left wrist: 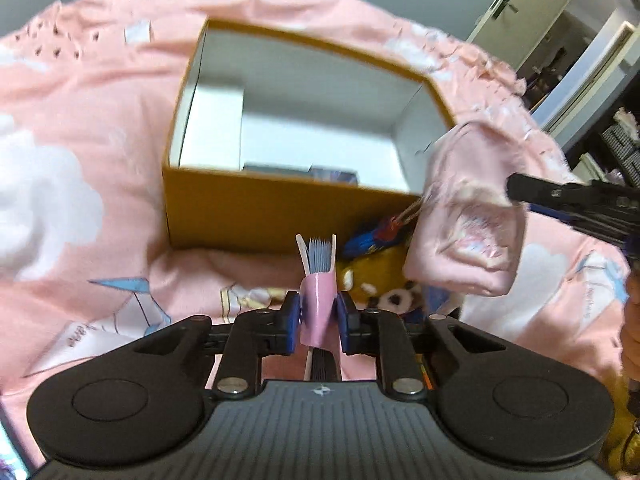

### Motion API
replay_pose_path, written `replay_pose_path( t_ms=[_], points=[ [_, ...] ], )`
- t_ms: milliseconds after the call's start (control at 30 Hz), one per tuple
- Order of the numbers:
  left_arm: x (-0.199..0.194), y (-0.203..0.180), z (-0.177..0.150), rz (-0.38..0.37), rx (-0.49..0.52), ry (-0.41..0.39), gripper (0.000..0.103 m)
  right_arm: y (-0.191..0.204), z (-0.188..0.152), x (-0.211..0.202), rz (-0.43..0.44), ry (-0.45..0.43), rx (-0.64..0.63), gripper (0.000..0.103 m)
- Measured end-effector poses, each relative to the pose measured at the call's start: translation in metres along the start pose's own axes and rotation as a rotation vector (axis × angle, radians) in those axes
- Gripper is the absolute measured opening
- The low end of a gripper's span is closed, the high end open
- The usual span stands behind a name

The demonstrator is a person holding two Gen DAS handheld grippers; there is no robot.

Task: Organize objects
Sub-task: 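Lift the pink pouch with the right gripper and carry it over the orange box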

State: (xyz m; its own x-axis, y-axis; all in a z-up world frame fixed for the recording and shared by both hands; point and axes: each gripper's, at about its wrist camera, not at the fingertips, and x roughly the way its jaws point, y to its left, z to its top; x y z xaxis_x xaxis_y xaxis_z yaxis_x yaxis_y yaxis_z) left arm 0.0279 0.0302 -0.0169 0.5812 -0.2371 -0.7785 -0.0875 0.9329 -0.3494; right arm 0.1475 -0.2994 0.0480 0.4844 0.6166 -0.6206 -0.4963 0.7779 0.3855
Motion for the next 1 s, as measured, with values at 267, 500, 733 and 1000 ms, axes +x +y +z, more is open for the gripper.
replay_pose_path(
  t_ms=[267, 500, 733, 1000],
  points=[
    [-0.016, -0.011, 0.021, -0.057, 0.008, -0.093, 0.021, 0.002, 0.012, -0.002, 0.021, 0.004, 0.003, 0.008],
    [-0.031, -0.004, 0.036, -0.098, -0.029, -0.145, 0.021, 0.0, 0.017, -0.005, 0.034, 0.008, 0.028, 0.007],
    [-0.047, 0.006, 0.066, -0.113, -0.053, -0.229, 0.021, 0.015, 0.041, -0.015, 0.076, -0.055, -0.011, 0.007],
    [-0.025, 0.02, 0.121, -0.154, -0.125, -0.256, 0.021, 0.02, 0.076, 0.006, 0.095, -0.117, -0.021, 0.006]
  ],
)
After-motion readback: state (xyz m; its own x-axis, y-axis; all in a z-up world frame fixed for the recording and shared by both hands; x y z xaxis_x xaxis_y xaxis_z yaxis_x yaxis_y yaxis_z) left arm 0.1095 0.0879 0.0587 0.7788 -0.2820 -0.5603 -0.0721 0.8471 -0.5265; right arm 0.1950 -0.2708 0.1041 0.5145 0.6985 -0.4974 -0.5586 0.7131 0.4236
